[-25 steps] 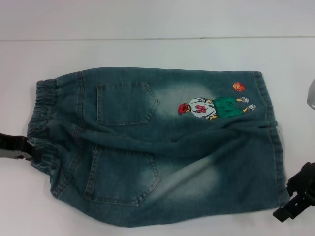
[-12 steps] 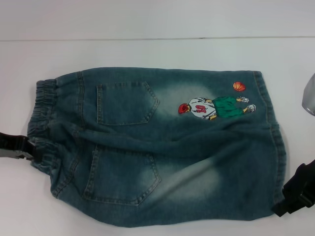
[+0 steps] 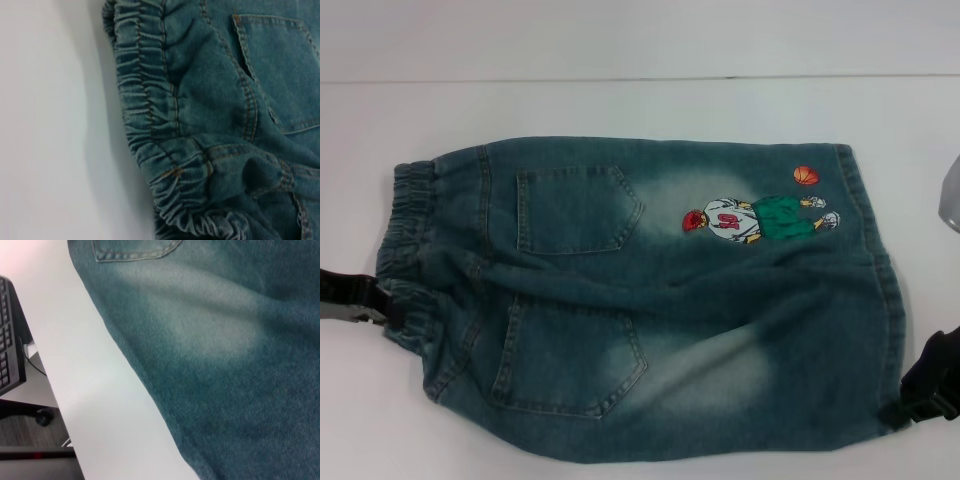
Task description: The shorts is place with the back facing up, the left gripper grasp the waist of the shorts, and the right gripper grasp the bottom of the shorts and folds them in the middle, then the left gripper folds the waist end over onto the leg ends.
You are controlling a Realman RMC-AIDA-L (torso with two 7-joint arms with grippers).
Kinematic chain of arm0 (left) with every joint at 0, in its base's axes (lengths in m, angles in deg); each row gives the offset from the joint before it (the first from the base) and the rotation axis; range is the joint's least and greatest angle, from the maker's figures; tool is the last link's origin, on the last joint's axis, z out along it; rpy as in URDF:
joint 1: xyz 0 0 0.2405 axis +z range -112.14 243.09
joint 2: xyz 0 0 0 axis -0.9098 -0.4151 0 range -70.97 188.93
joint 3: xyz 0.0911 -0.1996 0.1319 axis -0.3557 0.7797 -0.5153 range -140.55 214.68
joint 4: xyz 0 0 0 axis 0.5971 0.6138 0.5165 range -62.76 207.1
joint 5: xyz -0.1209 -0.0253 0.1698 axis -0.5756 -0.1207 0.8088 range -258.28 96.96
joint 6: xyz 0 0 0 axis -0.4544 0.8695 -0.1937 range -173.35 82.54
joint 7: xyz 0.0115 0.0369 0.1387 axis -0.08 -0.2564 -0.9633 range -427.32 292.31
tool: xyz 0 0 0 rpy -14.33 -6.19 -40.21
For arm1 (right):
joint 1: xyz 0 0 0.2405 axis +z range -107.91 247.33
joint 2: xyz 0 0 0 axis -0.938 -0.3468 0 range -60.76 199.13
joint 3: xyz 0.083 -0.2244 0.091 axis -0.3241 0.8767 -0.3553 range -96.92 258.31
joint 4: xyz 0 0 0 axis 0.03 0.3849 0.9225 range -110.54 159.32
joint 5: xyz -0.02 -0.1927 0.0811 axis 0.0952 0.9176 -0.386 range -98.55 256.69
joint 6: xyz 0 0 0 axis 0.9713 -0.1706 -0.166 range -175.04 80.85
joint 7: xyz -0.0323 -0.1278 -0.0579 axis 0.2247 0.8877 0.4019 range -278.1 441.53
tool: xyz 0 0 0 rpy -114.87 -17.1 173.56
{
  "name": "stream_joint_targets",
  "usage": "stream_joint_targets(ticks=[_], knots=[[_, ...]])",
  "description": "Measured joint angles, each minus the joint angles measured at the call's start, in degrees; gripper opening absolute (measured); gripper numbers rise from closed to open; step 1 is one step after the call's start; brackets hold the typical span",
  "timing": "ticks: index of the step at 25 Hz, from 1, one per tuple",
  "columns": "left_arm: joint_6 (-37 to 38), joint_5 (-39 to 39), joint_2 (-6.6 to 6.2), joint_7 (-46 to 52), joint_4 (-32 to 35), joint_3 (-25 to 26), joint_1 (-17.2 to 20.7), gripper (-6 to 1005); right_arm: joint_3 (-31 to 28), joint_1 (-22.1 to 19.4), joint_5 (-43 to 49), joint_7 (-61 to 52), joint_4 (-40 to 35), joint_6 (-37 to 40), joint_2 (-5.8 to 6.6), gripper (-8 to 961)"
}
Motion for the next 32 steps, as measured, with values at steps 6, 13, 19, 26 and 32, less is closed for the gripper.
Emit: stream_joint_targets(ticks=[6,13,19,26,32], knots=[[-0.04,-0.6,-0.55,0.27,0.57,2.77,-0.33,123,-6.19,-0.68,-4.37,2.24,-0.04,-0.08,1.8,19],[-2.75,-4.25,-1.36,0.28,0.47,9.65,0.09,131,-15.76,-3.83,-17.82,4.82,5.57,-6.14,4.34,18],[-6.8,-9.14,-0.89,0.48,-0.23,12.96,0.72,138,-16.71,-6.89,-30.2,8.03,12.18,-14.73,4.62,21],[-10.97,-15.75,-0.75,0.54,-2.43,14.91,1.69,146,-17.59,-8.81,-39.73,12.73,17.35,-25.83,3.62,25],[-16.13,-21.34,-0.72,-0.26,-5.87,13.78,2.4,152,-18.01,-8.91,-44.44,16.12,18.87,-32.81,1.88,28]])
